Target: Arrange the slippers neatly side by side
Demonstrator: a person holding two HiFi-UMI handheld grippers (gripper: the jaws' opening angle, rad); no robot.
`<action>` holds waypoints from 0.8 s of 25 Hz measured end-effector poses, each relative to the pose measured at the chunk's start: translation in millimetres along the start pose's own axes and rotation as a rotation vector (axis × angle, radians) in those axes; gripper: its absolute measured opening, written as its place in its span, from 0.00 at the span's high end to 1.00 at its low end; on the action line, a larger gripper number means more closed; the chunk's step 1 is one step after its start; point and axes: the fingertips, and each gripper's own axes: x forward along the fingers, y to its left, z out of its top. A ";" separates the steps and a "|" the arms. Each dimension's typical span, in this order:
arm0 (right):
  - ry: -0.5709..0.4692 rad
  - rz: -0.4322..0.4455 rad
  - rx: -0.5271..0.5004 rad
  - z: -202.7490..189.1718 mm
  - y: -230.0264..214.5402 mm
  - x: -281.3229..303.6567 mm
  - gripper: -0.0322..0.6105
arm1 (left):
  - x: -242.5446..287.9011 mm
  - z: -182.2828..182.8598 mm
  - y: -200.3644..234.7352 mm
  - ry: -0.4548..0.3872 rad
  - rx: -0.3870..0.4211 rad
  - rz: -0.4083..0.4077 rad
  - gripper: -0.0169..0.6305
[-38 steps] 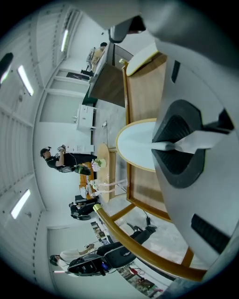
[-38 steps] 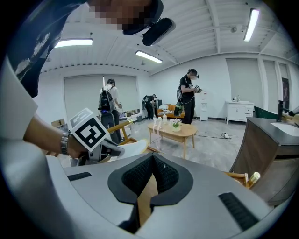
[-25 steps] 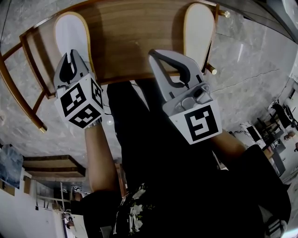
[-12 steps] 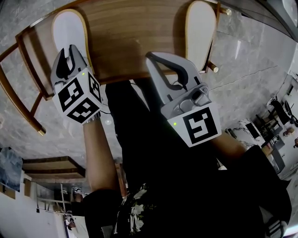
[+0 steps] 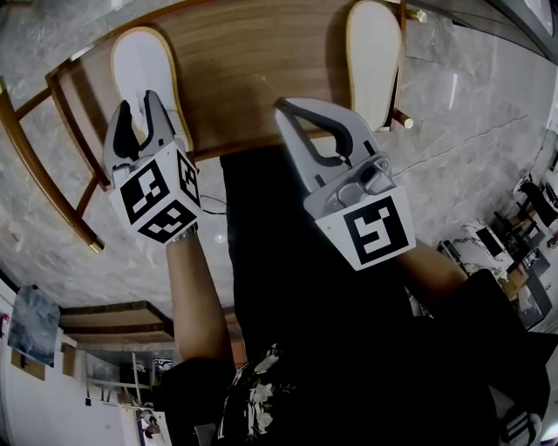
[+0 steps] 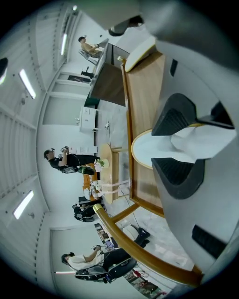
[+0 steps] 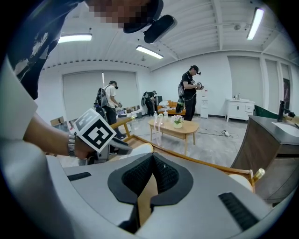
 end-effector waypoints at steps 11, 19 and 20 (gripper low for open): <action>-0.045 -0.072 0.092 15.4 9.3 3.1 0.95 | -52.2 19.7 31.6 -0.036 0.069 -0.027 0.77; -0.060 -0.109 0.169 -13.5 -3.6 8.4 0.95 | -49.4 22.0 -3.2 -0.052 0.205 -0.131 0.77; -0.062 -0.123 0.178 -18.0 -6.3 10.0 0.95 | -49.0 19.7 -12.2 -0.055 0.240 -0.162 0.77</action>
